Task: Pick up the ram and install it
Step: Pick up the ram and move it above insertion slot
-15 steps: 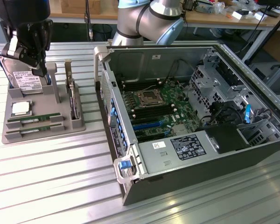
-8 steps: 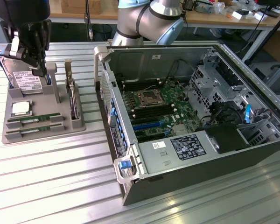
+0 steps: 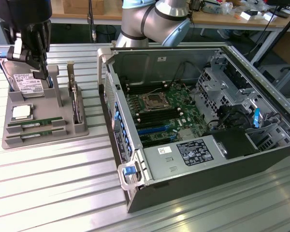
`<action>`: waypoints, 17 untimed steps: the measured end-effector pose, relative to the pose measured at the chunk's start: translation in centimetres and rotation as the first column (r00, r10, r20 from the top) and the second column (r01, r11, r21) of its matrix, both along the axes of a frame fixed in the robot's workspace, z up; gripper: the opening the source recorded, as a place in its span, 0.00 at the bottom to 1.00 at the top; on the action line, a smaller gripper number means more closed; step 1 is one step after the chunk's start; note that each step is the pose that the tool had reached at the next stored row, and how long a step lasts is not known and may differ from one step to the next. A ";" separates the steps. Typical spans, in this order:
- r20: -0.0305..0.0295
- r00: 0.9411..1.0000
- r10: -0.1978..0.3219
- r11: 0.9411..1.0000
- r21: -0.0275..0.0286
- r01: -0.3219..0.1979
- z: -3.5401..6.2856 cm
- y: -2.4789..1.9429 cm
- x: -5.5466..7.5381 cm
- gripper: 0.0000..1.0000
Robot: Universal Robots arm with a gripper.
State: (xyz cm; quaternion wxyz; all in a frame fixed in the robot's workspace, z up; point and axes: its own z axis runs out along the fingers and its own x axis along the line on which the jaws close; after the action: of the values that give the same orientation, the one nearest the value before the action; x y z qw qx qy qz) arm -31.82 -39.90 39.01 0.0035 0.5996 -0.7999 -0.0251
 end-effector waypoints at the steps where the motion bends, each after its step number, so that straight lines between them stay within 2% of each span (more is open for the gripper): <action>1: 0.000 1.000 0.008 1.000 0.000 -0.008 0.00 0.00 0.0 0.11; 5: 0.000 0.998 0.060 0.998 0.000 -0.060 0.00 0.00 0.0 0.11; 9: 0.000 0.991 0.136 0.991 0.000 -0.136 -0.01 0.00 0.0 0.11; 17: 0.000 0.989 0.145 0.989 0.000 -0.145 0.00 0.00 0.0 0.11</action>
State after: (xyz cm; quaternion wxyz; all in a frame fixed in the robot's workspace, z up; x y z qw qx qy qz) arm -31.82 -39.89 39.00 0.0054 0.6561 -0.7543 -0.0248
